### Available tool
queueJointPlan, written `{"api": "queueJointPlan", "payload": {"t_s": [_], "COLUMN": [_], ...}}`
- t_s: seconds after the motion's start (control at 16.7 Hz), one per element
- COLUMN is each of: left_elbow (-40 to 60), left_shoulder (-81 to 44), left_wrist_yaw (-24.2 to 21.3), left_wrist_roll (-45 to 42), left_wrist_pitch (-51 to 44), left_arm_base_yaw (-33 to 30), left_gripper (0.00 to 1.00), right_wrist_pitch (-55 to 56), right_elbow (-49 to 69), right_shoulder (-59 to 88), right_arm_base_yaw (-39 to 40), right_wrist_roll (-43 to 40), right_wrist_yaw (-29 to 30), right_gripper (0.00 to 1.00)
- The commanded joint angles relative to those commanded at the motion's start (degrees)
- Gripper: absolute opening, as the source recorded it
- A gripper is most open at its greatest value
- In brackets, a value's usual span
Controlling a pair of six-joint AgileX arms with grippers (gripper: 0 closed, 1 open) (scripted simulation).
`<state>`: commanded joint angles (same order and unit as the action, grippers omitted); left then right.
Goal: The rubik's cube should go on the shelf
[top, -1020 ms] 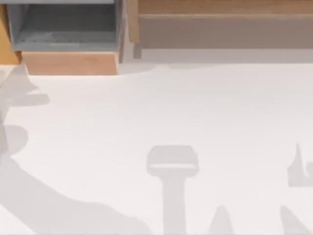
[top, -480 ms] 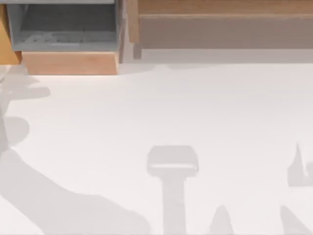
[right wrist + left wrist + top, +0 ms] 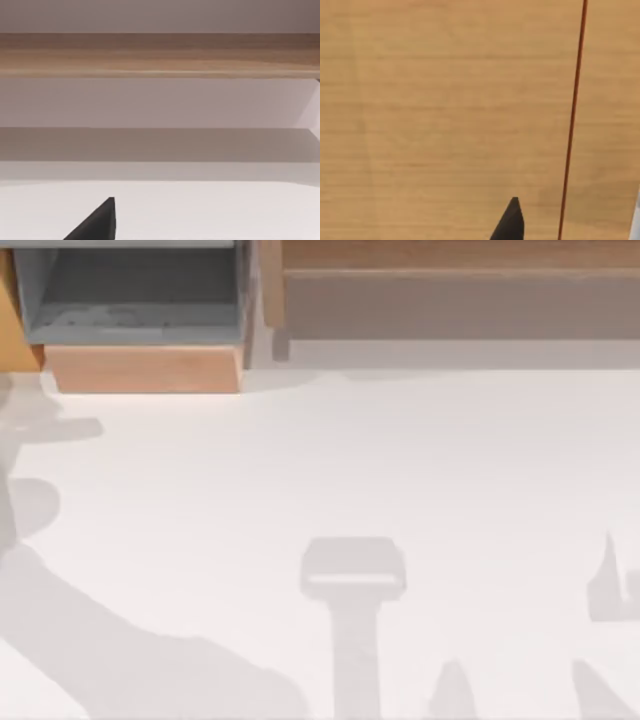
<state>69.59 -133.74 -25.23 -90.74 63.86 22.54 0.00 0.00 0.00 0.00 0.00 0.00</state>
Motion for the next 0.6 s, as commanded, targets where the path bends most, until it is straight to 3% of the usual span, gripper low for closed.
{"api": "queueJointPlan", "payload": {"t_s": [0.24,0.6], "left_elbow": [0.00,0.00], "left_shoulder": [0.00,0.00], "left_wrist_yaw": [0.00,0.00], "left_wrist_roll": [0.00,0.00], "left_wrist_pitch": [0.00,0.00], "left_arm_base_yaw": [0.00,0.00], "left_gripper": [0.02,0.00], "right_wrist_pitch": [0.00,0.00], "right_elbow": [0.00,0.00], "right_shoulder": [0.00,0.00], "right_arm_base_yaw": [0.00,0.00], "right_wrist_roll": [0.00,0.00], "right_wrist_yaw": [0.00,0.00], "right_gripper": [1.00,1.00]}}
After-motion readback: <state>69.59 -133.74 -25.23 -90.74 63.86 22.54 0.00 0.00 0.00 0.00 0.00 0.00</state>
